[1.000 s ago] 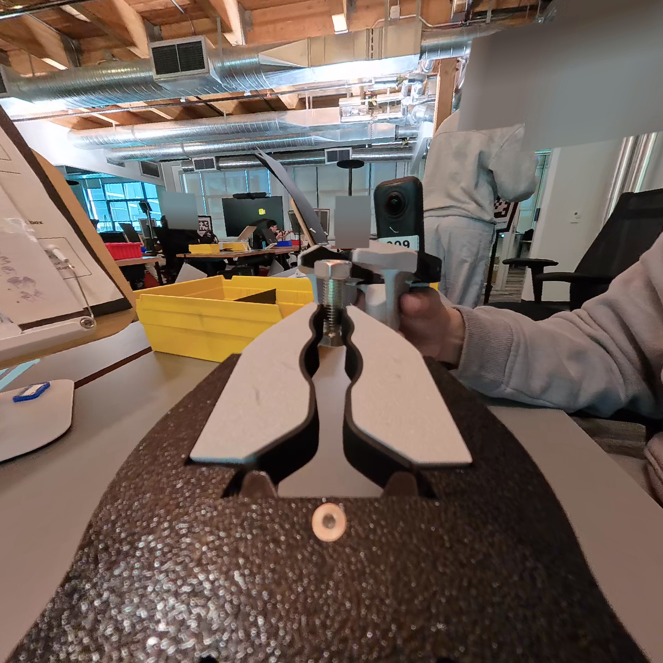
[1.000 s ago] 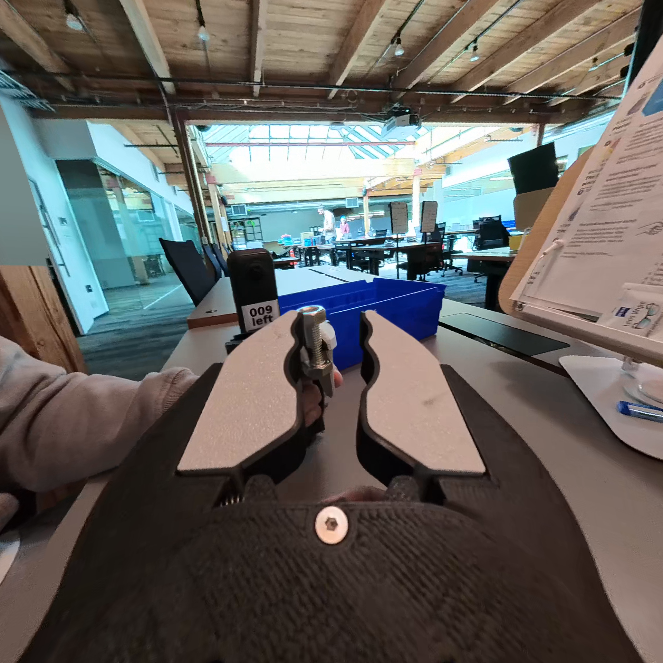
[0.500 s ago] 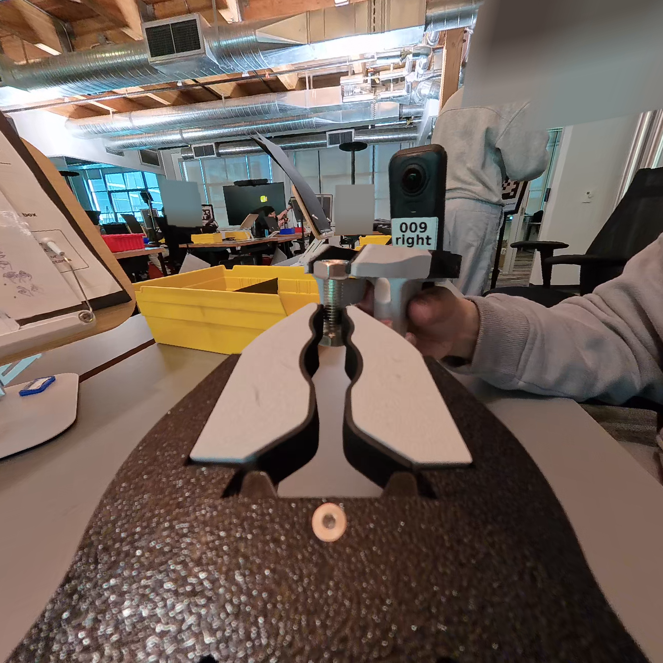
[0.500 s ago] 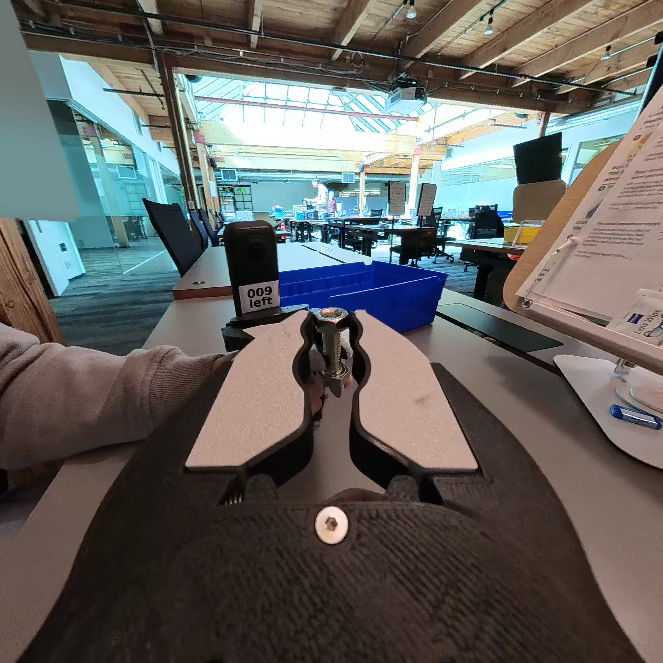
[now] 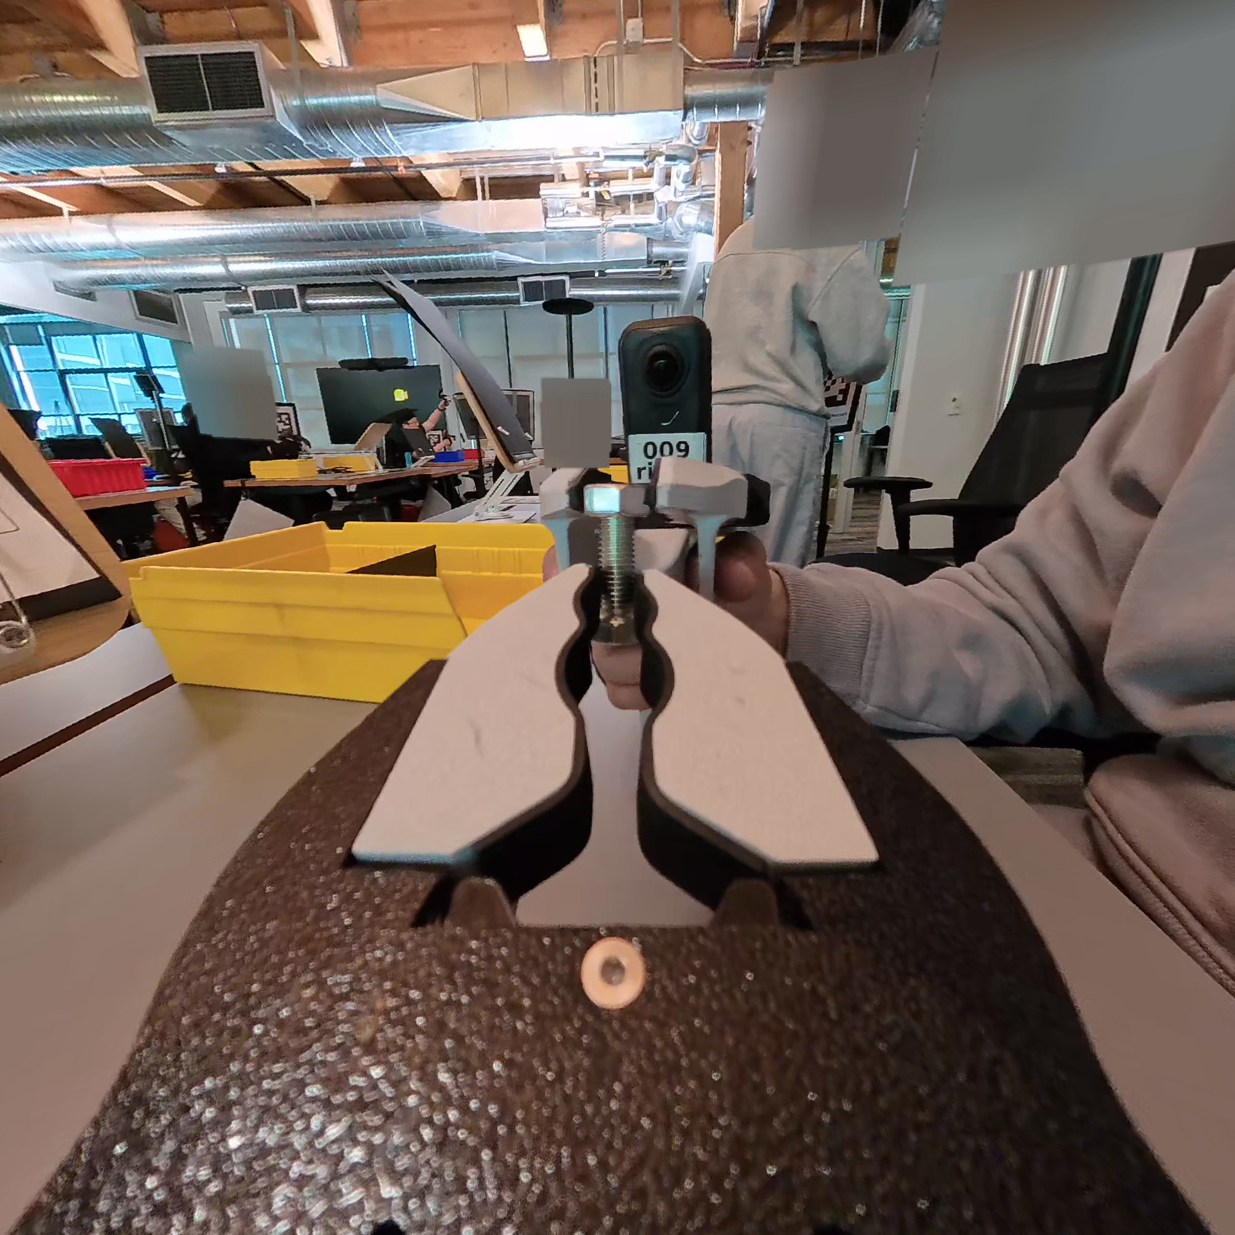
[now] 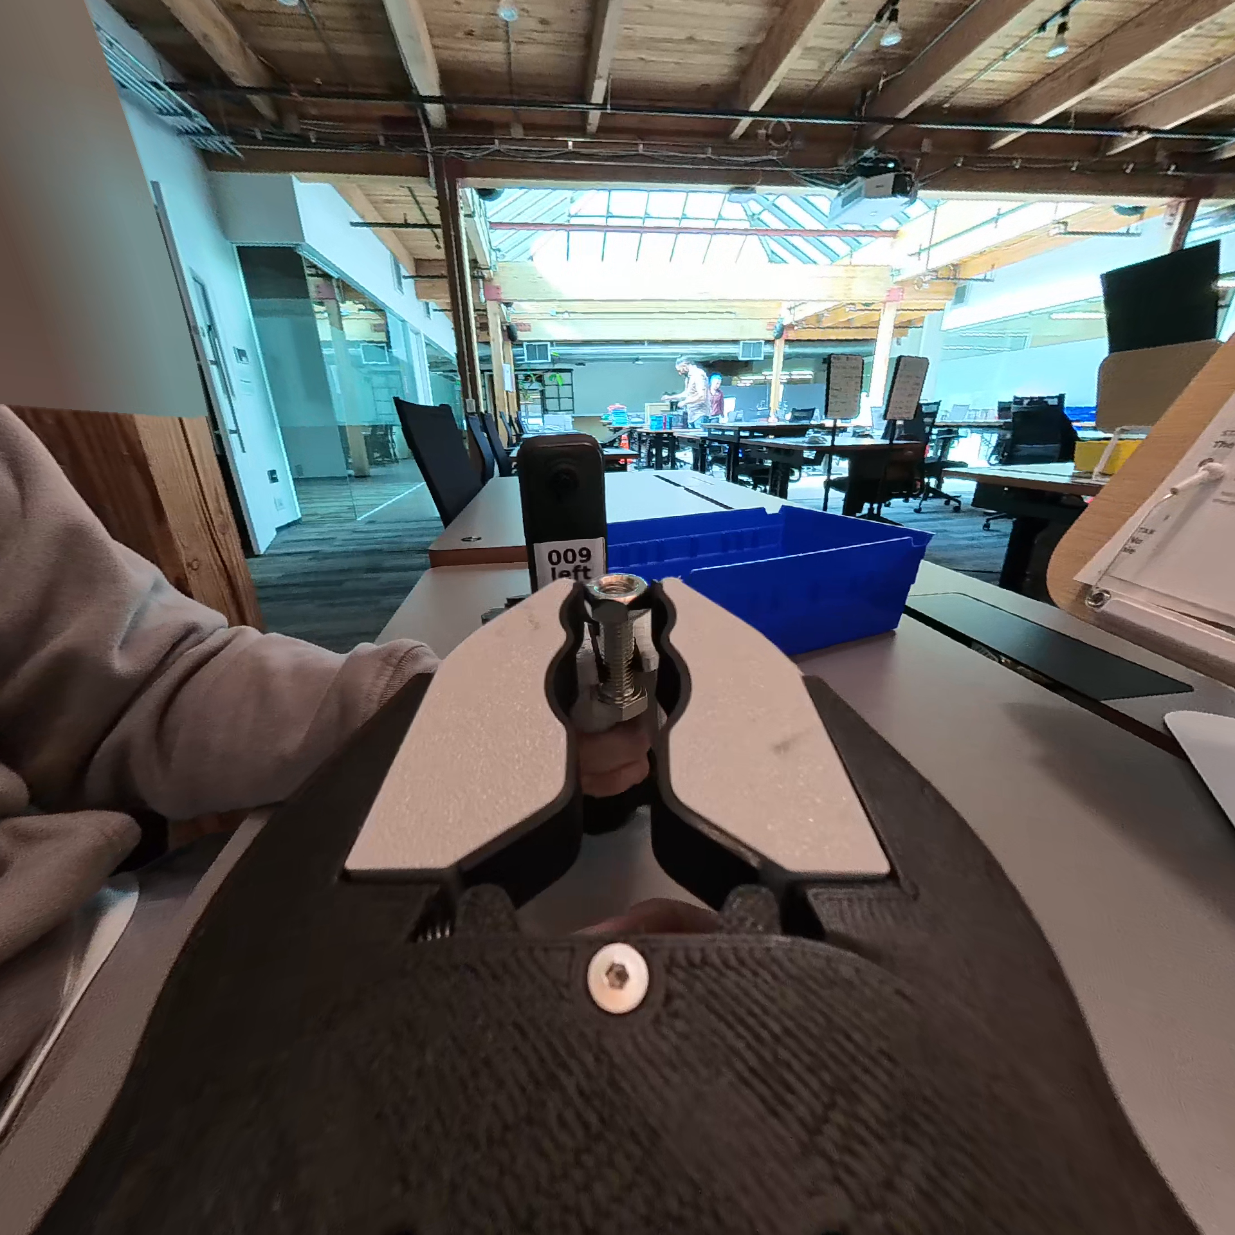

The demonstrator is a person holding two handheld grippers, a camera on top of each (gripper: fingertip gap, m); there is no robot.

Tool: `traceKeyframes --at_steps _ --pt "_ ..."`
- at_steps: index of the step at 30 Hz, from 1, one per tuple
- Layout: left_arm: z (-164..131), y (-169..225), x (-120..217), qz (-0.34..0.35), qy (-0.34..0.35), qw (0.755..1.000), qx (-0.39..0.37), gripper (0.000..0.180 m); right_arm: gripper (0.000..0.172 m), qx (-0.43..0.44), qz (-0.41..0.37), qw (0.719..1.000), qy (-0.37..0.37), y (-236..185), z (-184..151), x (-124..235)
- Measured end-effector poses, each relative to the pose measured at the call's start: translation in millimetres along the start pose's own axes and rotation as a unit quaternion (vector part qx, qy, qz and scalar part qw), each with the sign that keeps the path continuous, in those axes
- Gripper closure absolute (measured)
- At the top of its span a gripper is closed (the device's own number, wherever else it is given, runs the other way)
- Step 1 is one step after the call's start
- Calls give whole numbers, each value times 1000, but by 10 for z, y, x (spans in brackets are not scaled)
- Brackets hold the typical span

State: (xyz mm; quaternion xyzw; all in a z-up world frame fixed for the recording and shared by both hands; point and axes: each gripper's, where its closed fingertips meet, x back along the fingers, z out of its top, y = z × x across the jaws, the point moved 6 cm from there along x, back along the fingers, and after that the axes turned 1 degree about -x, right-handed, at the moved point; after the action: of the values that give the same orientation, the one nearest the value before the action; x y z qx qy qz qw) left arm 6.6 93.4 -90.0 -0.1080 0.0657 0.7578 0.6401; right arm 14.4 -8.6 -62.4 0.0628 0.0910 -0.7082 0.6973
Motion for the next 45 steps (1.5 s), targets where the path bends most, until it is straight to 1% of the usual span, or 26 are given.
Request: traceKeyframes --at_steps 5,12,16,20,22,25,27,31,39,45 --pt "-3 -28 17 14 1 1000 -2 172 153 0 -12 1000 0 21 -7 9" --pt "6 -53 42 25 5 1000 -3 172 159 -7 -33 999 11 75 12 49" --pt "-20 -52 25 29 -4 1000 -8 172 145 -10 -31 999 16 73 25 57" --pt "-29 -59 24 33 -7 999 -10 172 140 11 -35 999 1 36 2 12" --pt "-28 -60 25 34 -8 999 -11 172 143 20 -46 999 -7 33 -22 -18" --pt "-28 -56 21 35 -9 999 -14 172 152 35 -52 998 -11 10 -38 -48" --pt "-29 -58 20 37 -11 999 -15 172 153 40 -59 997 -12 14 -41 -54" --pt "-21 -49 22 30 -9 999 -14 172 153 35 -47 998 -13 11 -28 -47" --pt "25 36 1 -22 11 1000 4 172 153 10 16 1000 5 -59 22 -20" --pt "20 30 0 -16 3 1000 -1 172 153 18 14 1000 -3 -48 23 0"
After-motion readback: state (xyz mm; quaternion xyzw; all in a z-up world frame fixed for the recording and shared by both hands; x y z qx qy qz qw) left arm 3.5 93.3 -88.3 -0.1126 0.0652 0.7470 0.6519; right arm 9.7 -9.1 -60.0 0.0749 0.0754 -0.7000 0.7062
